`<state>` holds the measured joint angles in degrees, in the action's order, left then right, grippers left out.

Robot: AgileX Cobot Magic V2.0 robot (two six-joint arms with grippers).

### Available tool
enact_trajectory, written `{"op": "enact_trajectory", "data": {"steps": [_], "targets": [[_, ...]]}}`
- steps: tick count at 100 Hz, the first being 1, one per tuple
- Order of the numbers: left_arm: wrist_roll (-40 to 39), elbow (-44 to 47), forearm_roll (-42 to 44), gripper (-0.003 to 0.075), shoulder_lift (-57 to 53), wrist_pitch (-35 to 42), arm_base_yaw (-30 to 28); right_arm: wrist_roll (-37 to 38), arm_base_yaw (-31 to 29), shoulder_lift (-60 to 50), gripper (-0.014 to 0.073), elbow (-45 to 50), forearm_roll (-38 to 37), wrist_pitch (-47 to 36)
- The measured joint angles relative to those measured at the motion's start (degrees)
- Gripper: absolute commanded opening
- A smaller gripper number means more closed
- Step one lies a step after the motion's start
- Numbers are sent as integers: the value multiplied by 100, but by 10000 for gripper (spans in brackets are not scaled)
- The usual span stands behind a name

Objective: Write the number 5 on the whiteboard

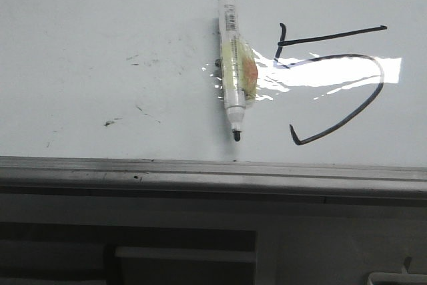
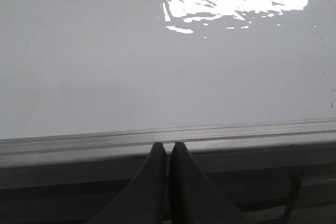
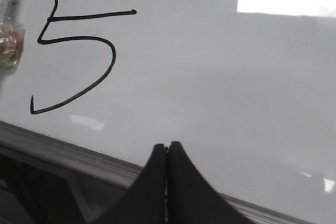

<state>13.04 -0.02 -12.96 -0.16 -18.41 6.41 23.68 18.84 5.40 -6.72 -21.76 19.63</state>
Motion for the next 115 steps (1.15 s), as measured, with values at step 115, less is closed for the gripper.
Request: {"op": "enact_trajectory", "data": {"steps": [115], "targets": [[0,0,-12,-13,0,0,0,-2272,-1255,-601,-64,743,1145,-159]]}}
